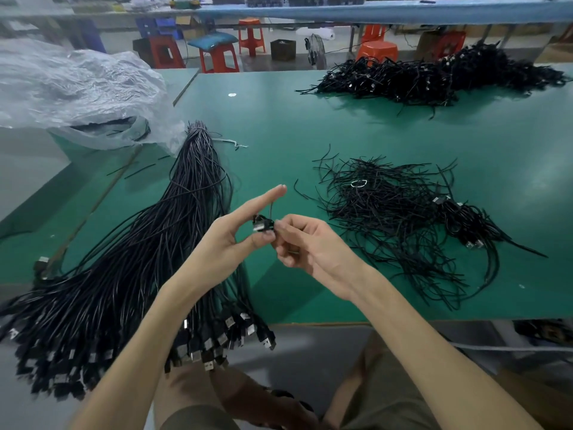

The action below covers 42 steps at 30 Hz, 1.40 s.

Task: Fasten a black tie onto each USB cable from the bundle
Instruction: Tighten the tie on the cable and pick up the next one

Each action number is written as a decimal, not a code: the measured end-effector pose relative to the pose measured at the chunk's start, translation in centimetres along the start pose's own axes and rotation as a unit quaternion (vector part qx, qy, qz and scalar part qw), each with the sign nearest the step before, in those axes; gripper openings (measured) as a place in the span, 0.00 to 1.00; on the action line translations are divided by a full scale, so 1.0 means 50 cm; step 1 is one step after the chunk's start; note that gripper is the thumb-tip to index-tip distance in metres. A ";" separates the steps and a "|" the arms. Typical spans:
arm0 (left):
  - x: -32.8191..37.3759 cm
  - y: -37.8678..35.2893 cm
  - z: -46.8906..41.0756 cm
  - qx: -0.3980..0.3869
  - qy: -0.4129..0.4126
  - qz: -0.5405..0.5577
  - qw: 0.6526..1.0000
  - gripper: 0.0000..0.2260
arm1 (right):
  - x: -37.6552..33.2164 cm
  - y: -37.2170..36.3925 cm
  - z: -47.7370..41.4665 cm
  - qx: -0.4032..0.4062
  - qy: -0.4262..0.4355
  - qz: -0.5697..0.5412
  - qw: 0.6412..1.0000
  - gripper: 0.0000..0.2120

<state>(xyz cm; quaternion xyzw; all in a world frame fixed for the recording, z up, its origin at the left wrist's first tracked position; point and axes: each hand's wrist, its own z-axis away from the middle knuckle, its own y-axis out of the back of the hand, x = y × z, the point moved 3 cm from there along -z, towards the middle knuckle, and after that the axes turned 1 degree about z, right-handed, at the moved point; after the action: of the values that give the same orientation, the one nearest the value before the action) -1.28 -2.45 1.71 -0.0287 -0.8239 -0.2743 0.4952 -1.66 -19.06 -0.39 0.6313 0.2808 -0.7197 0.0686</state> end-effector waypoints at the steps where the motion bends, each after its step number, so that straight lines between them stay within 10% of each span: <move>1: 0.006 -0.001 -0.002 0.009 -0.005 0.000 1.000 0.25 | -0.003 0.000 0.003 -0.007 0.005 0.000 1.000 0.10; 16: 0.029 -0.034 -0.011 0.169 -0.022 -0.119 0.978 0.03 | -0.008 0.011 0.017 0.048 0.072 0.092 0.992 0.12; 27: 0.038 -0.034 -0.041 0.099 0.117 -0.029 0.988 0.11 | -0.028 0.028 0.026 0.113 0.181 0.264 0.941 0.12; 30: 0.024 -0.029 -0.054 0.065 0.227 0.065 0.970 0.06 | -0.034 0.030 0.035 0.147 0.229 0.420 0.866 0.10; 35: 0.008 -0.033 -0.062 0.046 0.318 0.121 0.939 0.10 | -0.037 0.015 0.047 0.170 0.363 0.691 0.601 0.11; 37: 0.011 -0.034 -0.062 0.049 0.282 0.114 0.951 0.11 | -0.038 0.020 0.045 0.178 0.354 0.683 0.613 0.09; 42: 0.015 -0.007 -0.035 -0.075 0.183 0.176 0.964 0.16 | -0.028 0.059 0.039 0.183 0.254 0.533 0.786 0.10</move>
<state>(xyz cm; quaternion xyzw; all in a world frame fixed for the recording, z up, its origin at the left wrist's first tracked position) -0.36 -3.75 2.81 -0.1597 -0.6783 -0.2439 0.6744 -1.78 -22.82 0.08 0.8414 -0.2302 -0.4200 0.2502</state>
